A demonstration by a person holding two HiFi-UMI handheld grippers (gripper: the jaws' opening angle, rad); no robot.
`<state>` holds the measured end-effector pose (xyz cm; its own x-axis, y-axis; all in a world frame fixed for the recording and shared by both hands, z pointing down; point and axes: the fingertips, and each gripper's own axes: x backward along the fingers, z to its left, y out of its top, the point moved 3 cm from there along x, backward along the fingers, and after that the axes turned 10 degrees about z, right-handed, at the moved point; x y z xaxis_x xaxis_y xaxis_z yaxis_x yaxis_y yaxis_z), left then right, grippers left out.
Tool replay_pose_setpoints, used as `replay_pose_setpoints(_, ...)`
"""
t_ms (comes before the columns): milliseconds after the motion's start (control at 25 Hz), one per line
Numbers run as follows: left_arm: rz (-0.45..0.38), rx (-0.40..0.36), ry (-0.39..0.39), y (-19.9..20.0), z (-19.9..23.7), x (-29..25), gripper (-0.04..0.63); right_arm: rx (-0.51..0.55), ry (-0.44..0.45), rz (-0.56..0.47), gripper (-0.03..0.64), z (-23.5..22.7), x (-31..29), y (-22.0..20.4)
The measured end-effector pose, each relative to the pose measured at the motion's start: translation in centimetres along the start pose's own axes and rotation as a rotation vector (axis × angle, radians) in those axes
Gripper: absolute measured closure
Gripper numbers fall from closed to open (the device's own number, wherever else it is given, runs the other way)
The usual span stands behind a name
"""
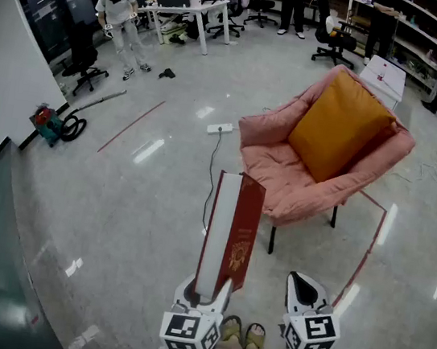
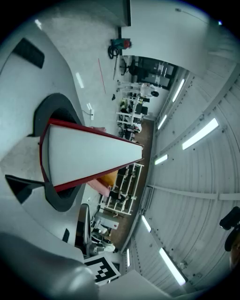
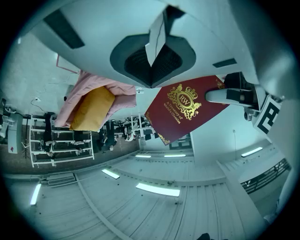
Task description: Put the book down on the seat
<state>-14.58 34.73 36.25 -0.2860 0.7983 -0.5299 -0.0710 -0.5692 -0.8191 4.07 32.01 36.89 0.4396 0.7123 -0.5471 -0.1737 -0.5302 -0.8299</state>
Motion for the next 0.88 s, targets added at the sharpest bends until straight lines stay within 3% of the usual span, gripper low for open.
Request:
replay_pose_setpoints(560,-0.012,-0.043,0.001,1.0,-2.0,0.4,0.351,0.014,0.035,-0.01,0.612,1.2,1.5,0.2)
replay_pose_setpoints(880,-0.009,-0.058,-0.003,1.5,-0.9,0.1,0.351,0.01,0.05,-0.01,0.612,2.0,0.5,0.7)
